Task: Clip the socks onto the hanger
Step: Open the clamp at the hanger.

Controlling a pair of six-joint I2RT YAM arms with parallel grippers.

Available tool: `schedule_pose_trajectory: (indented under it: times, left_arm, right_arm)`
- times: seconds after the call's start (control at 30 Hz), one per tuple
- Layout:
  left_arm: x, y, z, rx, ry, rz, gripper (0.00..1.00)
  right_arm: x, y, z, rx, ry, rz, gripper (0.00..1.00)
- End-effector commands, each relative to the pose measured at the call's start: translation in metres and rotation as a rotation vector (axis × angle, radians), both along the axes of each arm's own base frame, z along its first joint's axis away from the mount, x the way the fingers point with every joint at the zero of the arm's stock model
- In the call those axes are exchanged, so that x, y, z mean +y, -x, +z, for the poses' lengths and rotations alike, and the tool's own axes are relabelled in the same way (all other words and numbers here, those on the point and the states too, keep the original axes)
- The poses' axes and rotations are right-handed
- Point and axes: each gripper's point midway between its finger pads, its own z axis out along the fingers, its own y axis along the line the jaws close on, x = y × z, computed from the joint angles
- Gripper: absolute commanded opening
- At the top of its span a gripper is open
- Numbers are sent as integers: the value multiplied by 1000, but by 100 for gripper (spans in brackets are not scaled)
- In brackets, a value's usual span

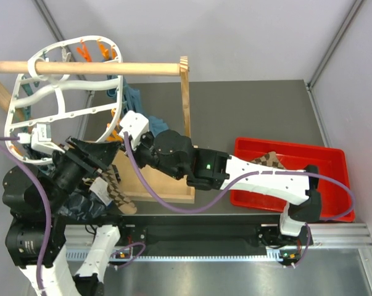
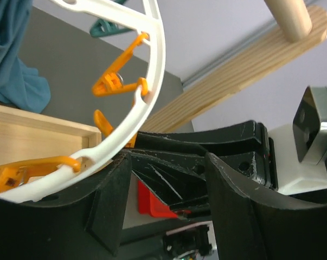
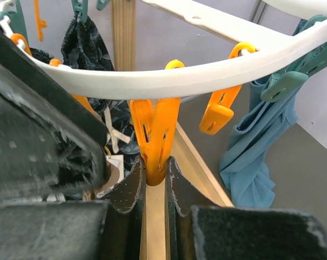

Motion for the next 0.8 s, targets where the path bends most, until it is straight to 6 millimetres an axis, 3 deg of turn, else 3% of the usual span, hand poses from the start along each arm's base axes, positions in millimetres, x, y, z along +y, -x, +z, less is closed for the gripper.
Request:
schedule_pose_trajectory:
  times: [0.0,0.13,0.37,0.63,0.77]
  left_arm:
    - [-1,-16,-2,5,-83,-40,62]
    - [-12,-21,-17,55,-107,-123,62]
    - [4,-26,-28,57,-149,-28,62]
    - [18,-29,-56,125,-190,42,63]
    - [20,-26,-49,78,-133,75,64]
  right_arm:
    - [0,4,35,-8,-92,0,0]
    - [0,2,32,-2,-81,-11,0]
    - [0,6,34,47,-87,-3,0]
    - [-10,2,34,58,-58,-29,0]
    - [-15,6,32,60,-56,-3,0]
